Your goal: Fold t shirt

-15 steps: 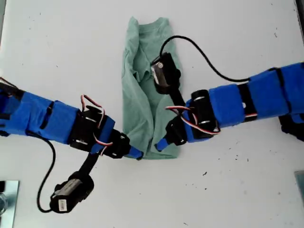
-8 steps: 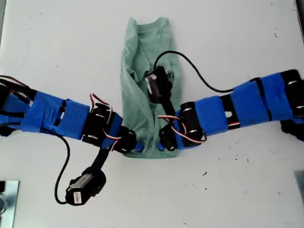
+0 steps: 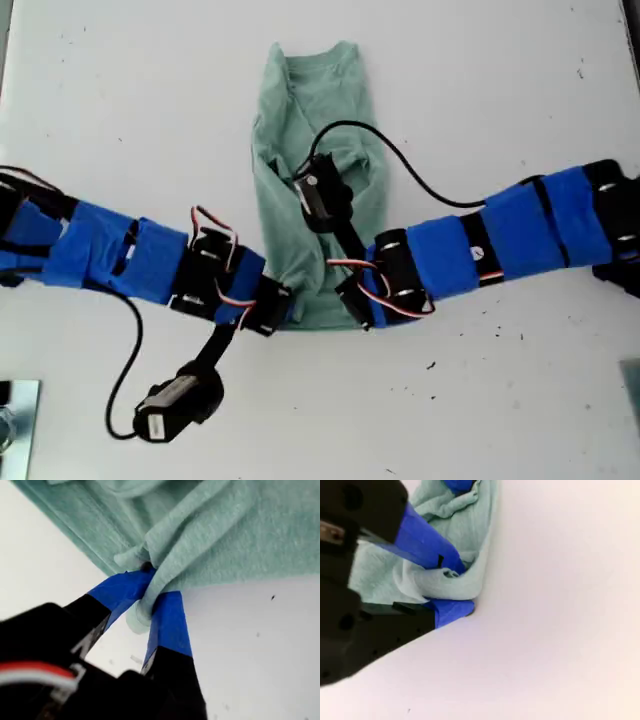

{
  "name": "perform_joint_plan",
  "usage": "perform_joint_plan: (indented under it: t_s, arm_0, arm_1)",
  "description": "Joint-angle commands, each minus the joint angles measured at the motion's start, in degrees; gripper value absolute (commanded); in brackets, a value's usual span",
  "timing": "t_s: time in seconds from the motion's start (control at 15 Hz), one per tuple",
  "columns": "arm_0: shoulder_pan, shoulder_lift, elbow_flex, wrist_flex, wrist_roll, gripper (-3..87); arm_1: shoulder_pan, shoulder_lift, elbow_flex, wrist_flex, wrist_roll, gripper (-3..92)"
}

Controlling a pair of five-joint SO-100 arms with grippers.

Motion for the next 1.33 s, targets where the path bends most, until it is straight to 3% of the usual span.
perform_joint_plan:
  t_s: [0.0,0.2,0.4,0.53,0.73,0.8,0.87,0.93,1.0,1.07,1.27]
  arm_0:
    - [7.29,11.51,-0.97,1.23,-0.79,-0.3]
    - [7.73,17.67,-0.7,1.93,-1.41,-0.3]
    - [0.0,25.66,5.01,3.6,0.0,-0.3]
    - [-9.14,31.64,10.46,3.6,5.36,-0.3]
    - [-22.15,35.42,16.79,-2.2,19.25,-0.3]
    - [-25.49,34.63,16.79,-3.16,22.32,-0.3]
    - [-28.65,34.63,16.79,-3.6,22.68,-0.3]
    - [-32.08,35.16,16.96,-3.6,21.01,3.8]
    - [-34.89,36.65,17.58,-4.13,20.39,21.2]
    - [-37.44,38.58,18.46,-4.13,18.81,26.4]
    - [-45.35,50.01,26.72,-5.27,16.0,30.0]
  arm_1:
    - [-3.16,14.06,-0.44,0.97,-0.18,-0.1]
    - [-0.79,18.46,0.79,1.41,-2.64,-0.1]
    - [9.05,20.57,3.96,0.18,-9.76,-0.1]
    - [18.46,21.01,6.5,-1.23,-16.17,-0.1]
    - [29.27,18.72,9.23,-12.04,-23.12,-0.2]
    - [31.38,17.49,8.17,-14.94,-24.17,3.4]
    - [33.84,16.87,8.09,-18.46,-24.7,23.7]
    - [36.12,16.26,7.21,-20.13,-25.75,23.5]
    - [38.5,18.81,9.84,-23.55,-26.1,20.5]
    - [40.78,21.36,11.6,-26.02,-25.66,19.3]
    - [46.85,33.22,19.6,-26.72,-23.64,16.0]
